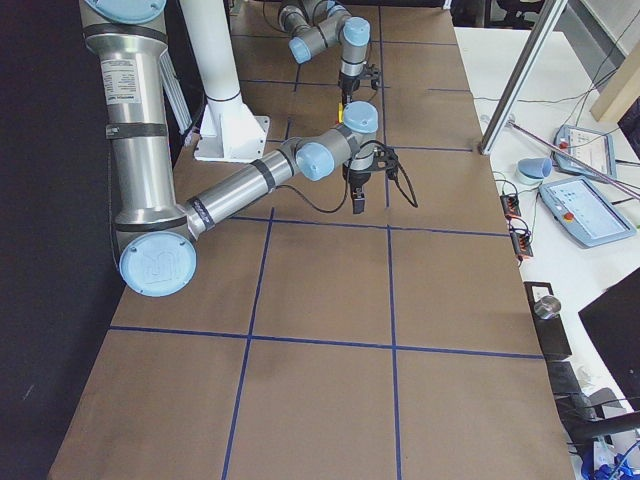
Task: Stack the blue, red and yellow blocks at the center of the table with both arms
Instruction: 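Carry the yellow cube with the left gripper onto the red cube, then open the left gripper to release the yellow cube on top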
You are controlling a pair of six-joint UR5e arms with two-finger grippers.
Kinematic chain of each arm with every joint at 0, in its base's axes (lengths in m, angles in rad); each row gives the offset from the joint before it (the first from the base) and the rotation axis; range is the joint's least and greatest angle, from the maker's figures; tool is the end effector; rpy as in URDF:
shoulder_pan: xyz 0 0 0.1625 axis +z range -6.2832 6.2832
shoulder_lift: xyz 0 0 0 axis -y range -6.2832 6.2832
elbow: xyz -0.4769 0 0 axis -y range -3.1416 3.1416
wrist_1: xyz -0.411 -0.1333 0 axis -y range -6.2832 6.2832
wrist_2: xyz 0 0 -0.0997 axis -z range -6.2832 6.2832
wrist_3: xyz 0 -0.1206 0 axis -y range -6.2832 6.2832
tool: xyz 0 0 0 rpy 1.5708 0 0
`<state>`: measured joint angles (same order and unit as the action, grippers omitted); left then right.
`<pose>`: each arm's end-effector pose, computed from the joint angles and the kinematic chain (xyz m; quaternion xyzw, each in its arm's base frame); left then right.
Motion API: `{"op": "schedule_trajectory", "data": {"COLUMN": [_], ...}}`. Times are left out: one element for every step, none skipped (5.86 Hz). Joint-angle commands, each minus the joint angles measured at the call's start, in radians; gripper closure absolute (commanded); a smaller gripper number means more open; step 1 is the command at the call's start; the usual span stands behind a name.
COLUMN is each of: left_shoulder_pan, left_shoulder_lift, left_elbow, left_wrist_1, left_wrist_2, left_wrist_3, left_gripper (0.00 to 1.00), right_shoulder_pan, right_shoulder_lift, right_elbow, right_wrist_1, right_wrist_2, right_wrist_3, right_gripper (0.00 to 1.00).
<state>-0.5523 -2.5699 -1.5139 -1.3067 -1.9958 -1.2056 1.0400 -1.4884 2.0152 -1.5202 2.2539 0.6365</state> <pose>0.6281 -0.4853 0.1111 -0.0344 0.3796 -0.0163 0.9244 -0.2185 -0.4853 0.4551 0.0469 -0.4158 -0.0475 0.9070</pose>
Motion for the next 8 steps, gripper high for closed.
{"op": "schedule_trajectory", "data": {"left_shoulder_pan": [0.006,0.020,0.020,0.026,0.029,0.031,0.029,0.029], "left_shoulder_lift": [-0.003,0.003,0.002,0.004,0.007,0.007,0.008,0.010], "left_elbow": [0.024,0.030,0.035,0.035,0.032,0.032,0.027,0.024], "left_wrist_1": [-0.009,-0.037,-0.039,-0.039,-0.039,-0.039,-0.039,-0.039], "left_wrist_2": [0.003,0.011,0.014,0.014,0.014,0.014,0.014,0.014], "left_wrist_3": [0.009,0.009,0.009,0.009,0.009,0.009,0.009,0.009], "left_gripper": [1.00,1.00,1.00,1.00,1.00,1.00,1.00,0.92], "right_shoulder_pan": [0.000,0.000,0.000,0.000,0.000,0.000,0.000,0.000], "right_shoulder_lift": [-0.001,-0.003,-0.003,-0.003,-0.001,-0.003,-0.003,-0.003], "right_elbow": [0.004,0.004,0.002,0.002,0.002,0.002,0.002,0.004], "right_wrist_1": [0.000,0.000,0.000,0.000,0.000,-0.002,-0.002,0.000], "right_wrist_2": [0.003,0.003,0.003,0.003,0.003,0.003,0.003,0.003], "right_wrist_3": [0.000,0.000,0.000,0.000,0.000,0.000,0.002,0.002], "right_gripper": [0.00,0.00,0.00,0.00,0.00,0.00,0.00,0.00]}}
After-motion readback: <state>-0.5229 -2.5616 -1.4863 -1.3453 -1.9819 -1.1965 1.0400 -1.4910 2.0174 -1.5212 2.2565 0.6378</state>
